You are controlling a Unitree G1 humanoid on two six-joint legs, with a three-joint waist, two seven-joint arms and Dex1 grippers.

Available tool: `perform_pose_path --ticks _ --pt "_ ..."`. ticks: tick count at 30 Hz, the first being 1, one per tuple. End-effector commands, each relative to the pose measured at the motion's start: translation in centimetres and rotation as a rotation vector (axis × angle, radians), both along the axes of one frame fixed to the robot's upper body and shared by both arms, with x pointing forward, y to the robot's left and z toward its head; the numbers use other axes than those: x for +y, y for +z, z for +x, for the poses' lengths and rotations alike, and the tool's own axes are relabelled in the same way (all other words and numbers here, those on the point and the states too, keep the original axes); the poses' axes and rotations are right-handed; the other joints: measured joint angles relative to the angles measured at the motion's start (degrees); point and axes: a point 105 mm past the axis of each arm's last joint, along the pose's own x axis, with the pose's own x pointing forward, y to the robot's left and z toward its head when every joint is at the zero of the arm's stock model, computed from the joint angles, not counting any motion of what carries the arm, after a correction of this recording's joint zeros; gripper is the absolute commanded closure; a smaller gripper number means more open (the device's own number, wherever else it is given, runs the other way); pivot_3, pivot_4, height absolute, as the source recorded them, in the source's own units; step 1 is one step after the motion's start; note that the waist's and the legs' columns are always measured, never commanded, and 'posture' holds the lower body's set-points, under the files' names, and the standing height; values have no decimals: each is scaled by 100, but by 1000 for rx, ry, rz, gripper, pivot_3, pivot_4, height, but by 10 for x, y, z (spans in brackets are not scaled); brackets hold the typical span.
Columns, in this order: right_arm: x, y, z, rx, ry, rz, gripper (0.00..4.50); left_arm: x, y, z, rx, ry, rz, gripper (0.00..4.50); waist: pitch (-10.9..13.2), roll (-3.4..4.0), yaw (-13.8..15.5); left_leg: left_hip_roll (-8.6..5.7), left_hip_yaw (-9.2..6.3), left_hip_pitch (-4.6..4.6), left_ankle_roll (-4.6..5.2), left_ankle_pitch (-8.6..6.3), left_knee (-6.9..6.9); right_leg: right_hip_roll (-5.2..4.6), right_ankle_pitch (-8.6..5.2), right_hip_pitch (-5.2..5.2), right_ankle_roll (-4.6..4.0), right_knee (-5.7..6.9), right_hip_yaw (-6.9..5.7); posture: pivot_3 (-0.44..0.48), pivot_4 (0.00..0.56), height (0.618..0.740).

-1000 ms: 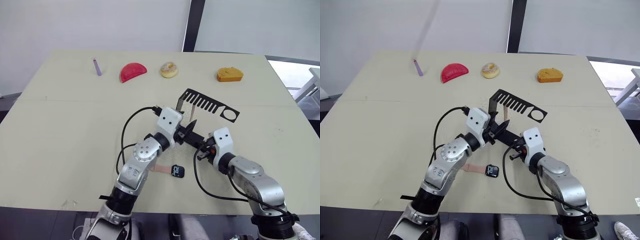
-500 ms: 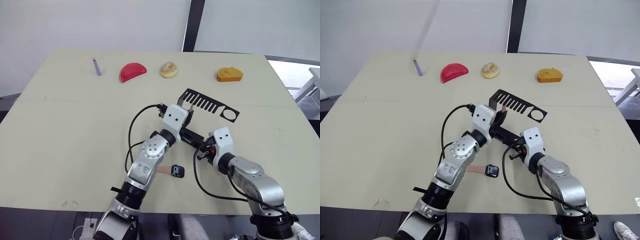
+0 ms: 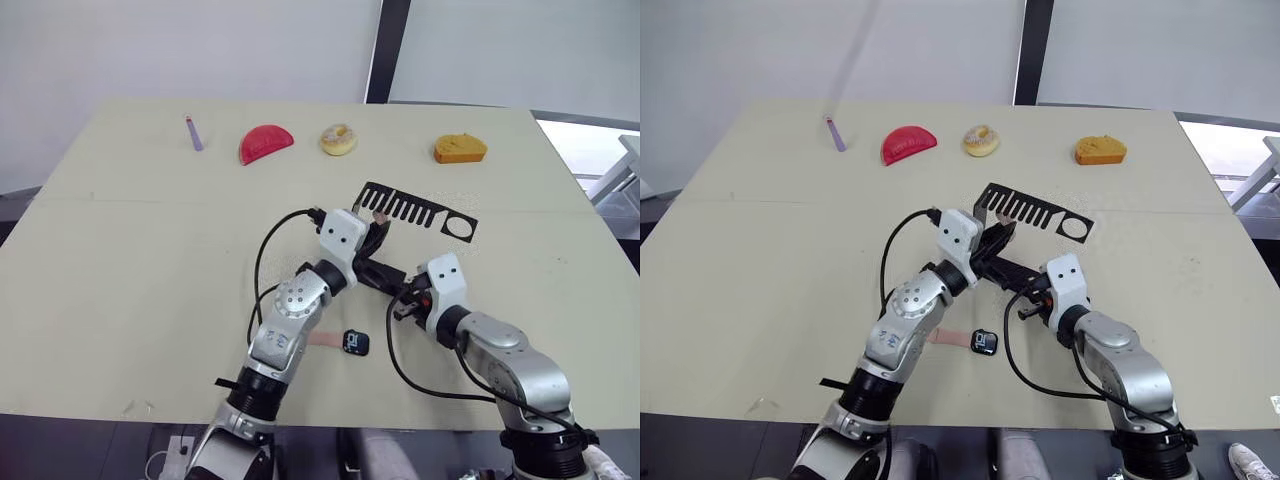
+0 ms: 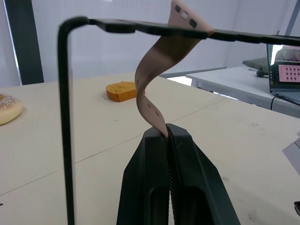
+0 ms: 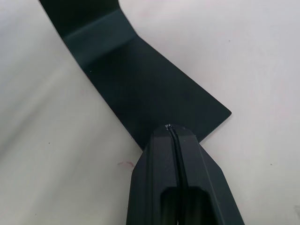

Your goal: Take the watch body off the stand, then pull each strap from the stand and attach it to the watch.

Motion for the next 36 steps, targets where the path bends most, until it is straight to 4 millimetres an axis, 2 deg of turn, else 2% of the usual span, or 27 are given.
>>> perform_pose_path --ticks 1,5,9,23,30,34,36 --pt "-2 -16 -2 73 -15 -8 4500 -4 15 -7 -55 -20 -14 4459 0 0 0 0 0 0 0 0 0 0 0 0 0 0 0 0 150 737" --pt "-1 -14 0 67 -11 -8 4500 -8 18 -6 -72 -32 9 4459 0 0 -2 0 0 0 0 0 0 0 0 0 0 -1 0 0 150 737" --pt "0 -13 2 62 -8 -11 4500 -11 11 -4 -62 -28 48 4459 0 0 -1 0 0 -1 0 0 0 0 0 0 0 -1 0 0 150 737" --pt "-2 -16 3 71 -18 -13 4500 2 23 -14 -142 -23 31 4459 0 0 -2 1 -1 0 1 0 -1 0 0 0 0 -2 0 0 150 737" --pt "-3 -17 3 71 -18 -15 4500 1 28 -25 -156 -76 0 4459 0 0 -3 1 0 0 1 -1 -1 -1 0 0 0 -2 0 0 150 737" --pt "-4 -17 4 69 -16 -19 4500 8 29 -31 -147 -115 -3 4459 0 0 -12 2 0 0 1 -1 -1 -1 0 0 0 -2 0 0 150 737" --pt "-5 -15 5 60 -15 -18 4500 19 27 -37 -136 -154 14 4459 0 1 -23 3 0 1 1 0 -2 0 0 1 0 -1 0 0 150 737"
